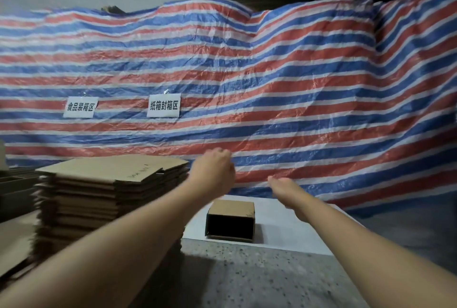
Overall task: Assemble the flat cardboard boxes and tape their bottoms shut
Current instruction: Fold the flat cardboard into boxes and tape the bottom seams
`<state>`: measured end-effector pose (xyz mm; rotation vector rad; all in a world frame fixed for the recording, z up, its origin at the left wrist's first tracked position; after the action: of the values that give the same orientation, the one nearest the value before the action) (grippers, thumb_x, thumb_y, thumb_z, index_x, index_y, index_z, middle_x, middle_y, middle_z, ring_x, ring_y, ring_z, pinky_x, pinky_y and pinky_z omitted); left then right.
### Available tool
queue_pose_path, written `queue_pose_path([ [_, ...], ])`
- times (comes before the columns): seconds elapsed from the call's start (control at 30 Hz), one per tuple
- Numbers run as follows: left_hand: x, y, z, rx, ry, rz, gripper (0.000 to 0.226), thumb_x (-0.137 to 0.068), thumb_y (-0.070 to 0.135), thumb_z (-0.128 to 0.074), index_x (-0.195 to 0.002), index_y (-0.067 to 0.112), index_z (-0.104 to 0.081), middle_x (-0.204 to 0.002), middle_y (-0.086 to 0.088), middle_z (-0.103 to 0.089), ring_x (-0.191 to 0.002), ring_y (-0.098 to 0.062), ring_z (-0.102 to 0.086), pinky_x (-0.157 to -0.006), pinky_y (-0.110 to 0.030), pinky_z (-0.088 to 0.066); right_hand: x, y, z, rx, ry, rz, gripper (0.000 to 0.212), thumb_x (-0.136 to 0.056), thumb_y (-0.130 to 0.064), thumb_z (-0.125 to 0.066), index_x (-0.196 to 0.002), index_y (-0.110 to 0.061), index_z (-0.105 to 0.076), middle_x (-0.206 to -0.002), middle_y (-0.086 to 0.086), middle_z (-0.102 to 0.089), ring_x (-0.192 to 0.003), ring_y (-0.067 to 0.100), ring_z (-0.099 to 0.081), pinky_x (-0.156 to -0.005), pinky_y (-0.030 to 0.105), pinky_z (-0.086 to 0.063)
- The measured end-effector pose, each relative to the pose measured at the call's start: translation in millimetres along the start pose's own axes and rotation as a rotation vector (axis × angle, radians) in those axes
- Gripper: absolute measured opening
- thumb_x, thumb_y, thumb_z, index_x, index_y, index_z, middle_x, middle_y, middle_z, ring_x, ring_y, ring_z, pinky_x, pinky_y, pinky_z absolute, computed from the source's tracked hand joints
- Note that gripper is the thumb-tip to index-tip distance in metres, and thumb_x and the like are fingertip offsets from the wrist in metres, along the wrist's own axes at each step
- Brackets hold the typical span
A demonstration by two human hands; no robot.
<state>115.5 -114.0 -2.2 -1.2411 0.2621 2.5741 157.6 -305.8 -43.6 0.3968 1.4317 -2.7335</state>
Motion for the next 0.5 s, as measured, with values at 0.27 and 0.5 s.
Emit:
queue_pose_path([
  [0.27, 33, -76, 97, -0.514, -0.388, 0.317, 0.053, -0.097, 0.052, -0.041, -0.129, 0.013, -0.055, -0.129, -0.009, -0.059, -0.116, -0.028, -0.056, -0.092, -0.039, -0.047, 98, -48, 55, 0.153, -0.028, 0.092, 0.029, -0.106, -0.03, -0.035, -0.122, -0.012, -0.052, -0.123, 0.007, -0.053, -0.101, 0.023, -0.051, -0.087, 0.037, -0.04],
  [0.5, 84, -78, 88, -0.392, -0.482, 0.283, 0.032, -0.097, 0.033, -0.047, -0.122, 0.015, -0.057, -0.109, -0.002, -0.063, -0.097, -0.02, -0.058, -0.081, -0.031, -0.05, 131, -58, 68, 0.218, -0.064, 0.111, 0.039, -0.106, -0.037, -0.041, -0.132, -0.01, -0.053, -0.133, 0.012, -0.056, -0.104, 0.023, -0.053, -0.09, 0.039, -0.042],
])
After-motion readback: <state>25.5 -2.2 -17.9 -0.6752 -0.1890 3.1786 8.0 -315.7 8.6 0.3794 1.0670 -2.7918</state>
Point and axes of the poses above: each hand's wrist, its own x-axis away from the middle knuckle, its own z-axis out of the back of the hand, y = z × x, the point moved 2 cm from there along -x, towards the middle knuckle
